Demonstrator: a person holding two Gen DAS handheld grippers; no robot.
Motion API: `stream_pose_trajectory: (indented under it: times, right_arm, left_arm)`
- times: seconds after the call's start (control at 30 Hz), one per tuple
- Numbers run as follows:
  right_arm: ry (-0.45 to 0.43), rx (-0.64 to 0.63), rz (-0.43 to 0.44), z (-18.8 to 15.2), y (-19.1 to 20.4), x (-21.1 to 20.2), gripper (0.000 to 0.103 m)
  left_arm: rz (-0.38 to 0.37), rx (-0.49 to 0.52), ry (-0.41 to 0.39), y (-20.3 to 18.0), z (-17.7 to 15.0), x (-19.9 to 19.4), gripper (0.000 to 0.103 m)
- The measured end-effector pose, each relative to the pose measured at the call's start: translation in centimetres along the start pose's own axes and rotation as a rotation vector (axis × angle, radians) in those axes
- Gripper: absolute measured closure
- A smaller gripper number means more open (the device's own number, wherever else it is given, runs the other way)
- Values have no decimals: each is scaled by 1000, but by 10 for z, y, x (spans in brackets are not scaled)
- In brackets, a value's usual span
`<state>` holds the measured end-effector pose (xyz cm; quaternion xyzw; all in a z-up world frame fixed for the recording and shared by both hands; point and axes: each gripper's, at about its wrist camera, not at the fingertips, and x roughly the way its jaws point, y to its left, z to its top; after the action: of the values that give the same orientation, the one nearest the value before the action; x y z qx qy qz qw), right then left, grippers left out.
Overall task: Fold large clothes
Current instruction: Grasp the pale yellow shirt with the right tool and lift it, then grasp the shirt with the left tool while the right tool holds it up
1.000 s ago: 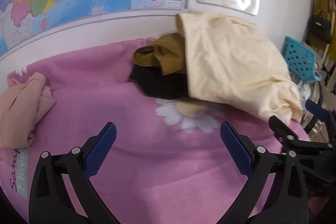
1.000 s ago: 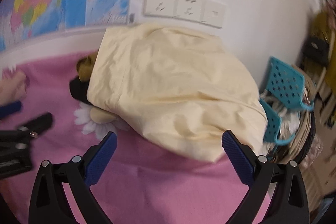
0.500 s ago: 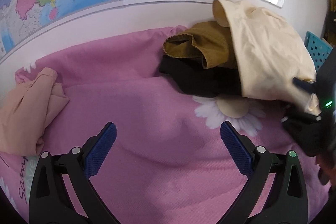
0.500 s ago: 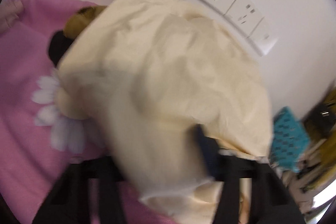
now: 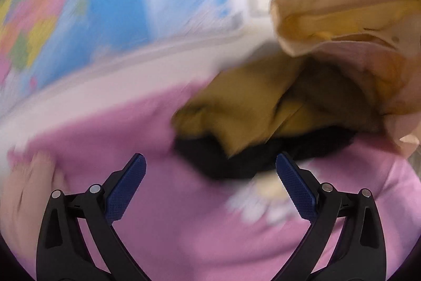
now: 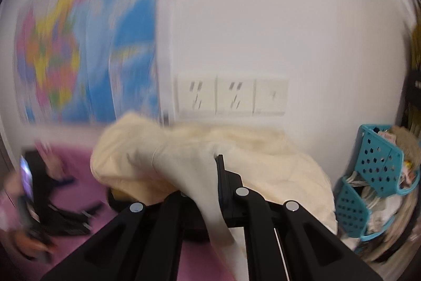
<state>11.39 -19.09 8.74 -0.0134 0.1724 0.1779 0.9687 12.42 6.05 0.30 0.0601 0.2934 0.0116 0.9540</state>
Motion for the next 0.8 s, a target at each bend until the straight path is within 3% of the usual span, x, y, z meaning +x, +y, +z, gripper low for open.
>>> stream_pose_trajectory:
  times: [0.13,0.3,0.37,0.47,0.6,0.67,0.73,0.77,0.8]
  right_arm:
    - [-71,37,24,29,-27,-26,100]
    - [-91,83,17,49,-60,-43,100]
    - [-100,127,26,54,-79,-47,100]
    - [-106,168,39,57,-100,-50,100]
    - [-136,209,56,64,-122,-57,100]
    - [-148,211,56,67,-129,-62,100]
    - [-164,236,56,73,-141,-69,100]
    - [-172,239,42,77,-146,-73,100]
    - [-174,242,38,80,-150,-76,100]
  left_arm:
    - [-94,104,-119,-31,40,6,5]
    - [-209,238,-246,-73,75,21,5]
    - [-237,258,-257,-86,84,31,5]
    - [-379,314,-234,-117,95,48,5]
    - [-460,381,-207,-154,110,67,6]
    - [-492,338,-222,-163,125,72,23]
    - [-558,300,-194,-174,146,78,75]
    - [-581,292,-183,-177,152,79,84]
    - [-597,286,-179,-183,161,78,86]
